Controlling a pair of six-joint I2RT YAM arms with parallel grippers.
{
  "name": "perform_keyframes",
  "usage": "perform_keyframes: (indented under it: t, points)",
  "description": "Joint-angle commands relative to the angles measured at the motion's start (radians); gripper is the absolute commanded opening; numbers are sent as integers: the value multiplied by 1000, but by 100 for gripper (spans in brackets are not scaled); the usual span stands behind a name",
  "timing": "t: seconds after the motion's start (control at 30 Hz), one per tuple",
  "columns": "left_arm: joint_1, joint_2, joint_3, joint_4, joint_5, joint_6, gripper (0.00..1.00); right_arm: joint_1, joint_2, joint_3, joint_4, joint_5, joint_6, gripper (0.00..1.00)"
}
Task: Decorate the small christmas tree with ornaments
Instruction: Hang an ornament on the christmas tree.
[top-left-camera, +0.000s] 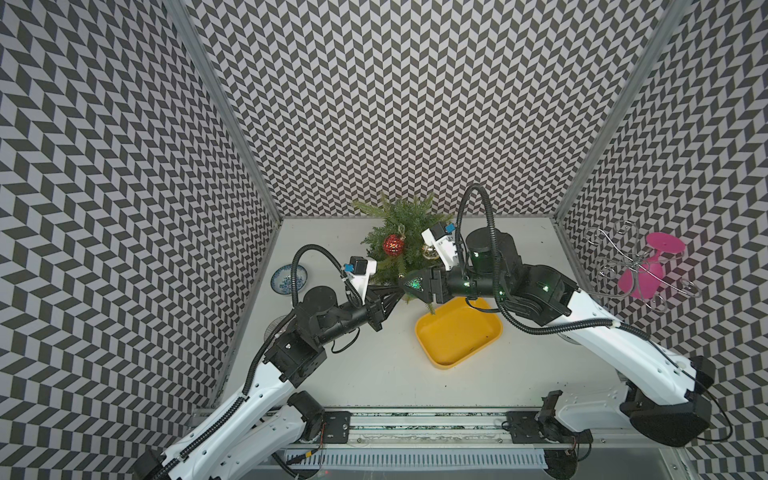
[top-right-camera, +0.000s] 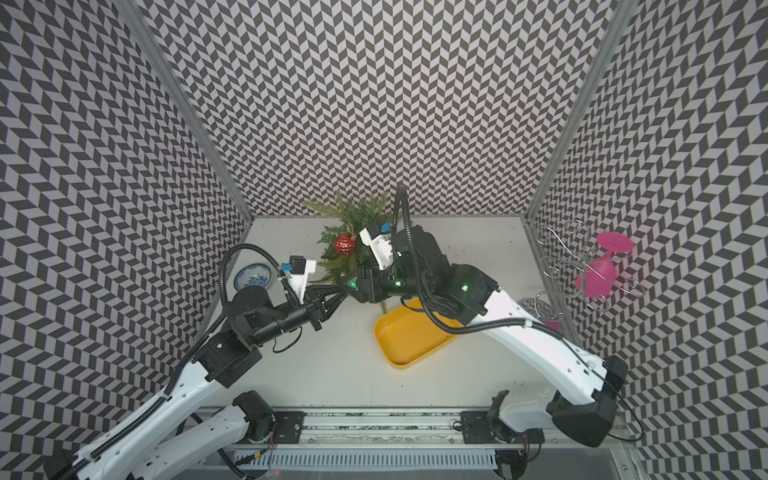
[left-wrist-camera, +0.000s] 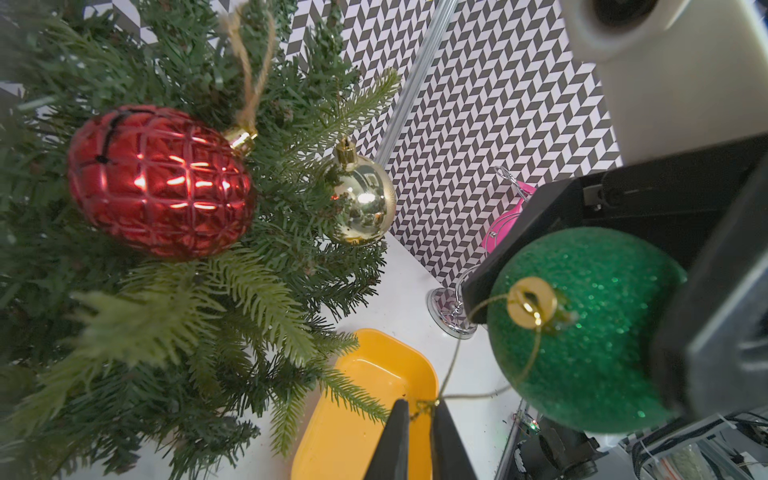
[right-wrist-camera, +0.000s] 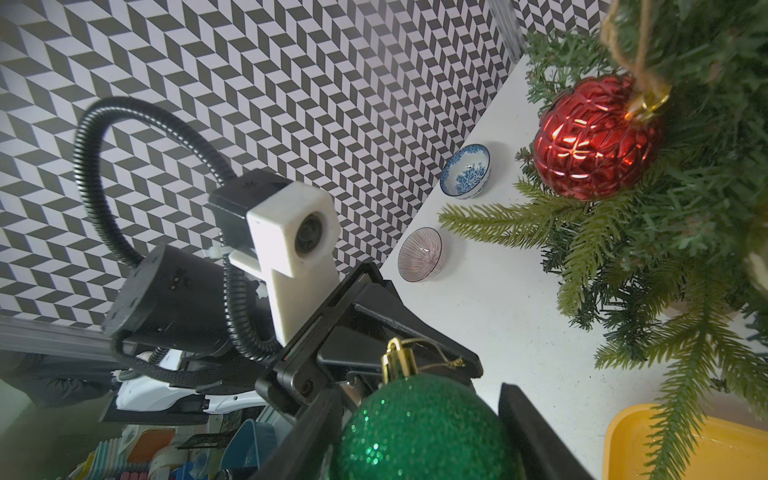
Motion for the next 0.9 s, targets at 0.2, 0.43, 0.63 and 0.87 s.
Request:
perform_keyframes:
  t: [0.2,0.43,0.63,0.87]
  points:
    - [18,-39,5,-39,-38,36,0,9,25,28,55,-4,8,58]
    - [81,-71,-5,-82,-18,40,0,12,43,41,48,12,12,58]
    - [140,-72,8,-139,-32,58,0,23,66,55,52,19,6,58]
    - [181,-75,29,-170,-78,62,0,29,97,72,61,44,-5,58]
